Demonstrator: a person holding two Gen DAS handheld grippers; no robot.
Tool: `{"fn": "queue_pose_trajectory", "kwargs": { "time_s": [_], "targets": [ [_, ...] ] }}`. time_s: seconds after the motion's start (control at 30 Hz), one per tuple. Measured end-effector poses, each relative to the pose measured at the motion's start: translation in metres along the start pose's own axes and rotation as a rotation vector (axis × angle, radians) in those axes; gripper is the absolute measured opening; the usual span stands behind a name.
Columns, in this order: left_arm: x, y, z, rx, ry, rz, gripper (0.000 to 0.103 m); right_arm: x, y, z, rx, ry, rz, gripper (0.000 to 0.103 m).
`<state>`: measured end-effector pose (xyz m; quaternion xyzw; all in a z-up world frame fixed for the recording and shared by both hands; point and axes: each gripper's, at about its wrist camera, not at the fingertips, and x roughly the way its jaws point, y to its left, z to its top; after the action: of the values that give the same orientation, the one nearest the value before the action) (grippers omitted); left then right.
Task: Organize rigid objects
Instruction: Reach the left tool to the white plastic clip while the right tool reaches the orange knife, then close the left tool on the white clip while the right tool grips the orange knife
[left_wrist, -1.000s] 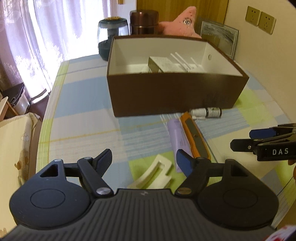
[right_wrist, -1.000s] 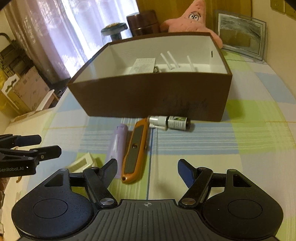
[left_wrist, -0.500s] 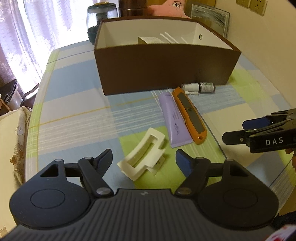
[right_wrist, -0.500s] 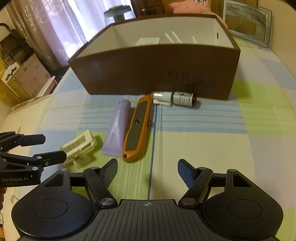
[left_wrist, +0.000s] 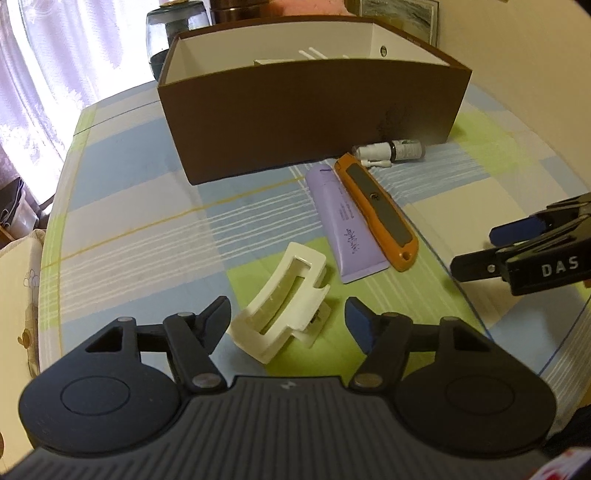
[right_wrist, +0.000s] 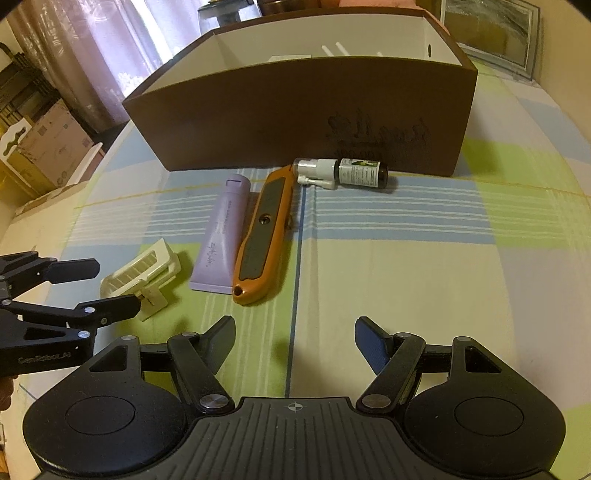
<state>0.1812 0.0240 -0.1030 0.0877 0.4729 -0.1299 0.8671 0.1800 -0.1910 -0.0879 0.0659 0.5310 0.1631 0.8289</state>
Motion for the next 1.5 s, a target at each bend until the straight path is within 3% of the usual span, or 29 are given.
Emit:
{"fn": "queue_pose_trajectory", "kwargs": {
  "time_s": [0.47, 0.67, 0.9, 1.07, 1.5],
  "targets": [
    [0.017, 0.008, 0.003, -0.043, 0.004, 0.023, 0.041, 0.01, 0.009, 0.006, -0.033, -0.018, 0.012, 0.068],
    [0.017, 0.026, 0.004, -0.172, 0.006, 0.108, 0.041, 0.023, 0.021, 0.014, -0.079, -0.032, 0.026, 0.049],
    [0.013, 0.033, 0.001, -0.197, 0.015, 0.11, 0.041, 0.044, 0.036, 0.023, -0.124, -0.038, 0.002, 0.043],
    [0.013, 0.033, -0.001, -0.193, 0.02, 0.106, 0.041, 0.055, 0.038, 0.022, -0.142, -0.038, -0.021, 0.033],
    [0.007, 0.023, -0.015, -0.175, 0.049, 0.066, 0.037, 0.03, 0.017, -0.011, -0.213, -0.012, -0.001, 0.028]
  ]
}}
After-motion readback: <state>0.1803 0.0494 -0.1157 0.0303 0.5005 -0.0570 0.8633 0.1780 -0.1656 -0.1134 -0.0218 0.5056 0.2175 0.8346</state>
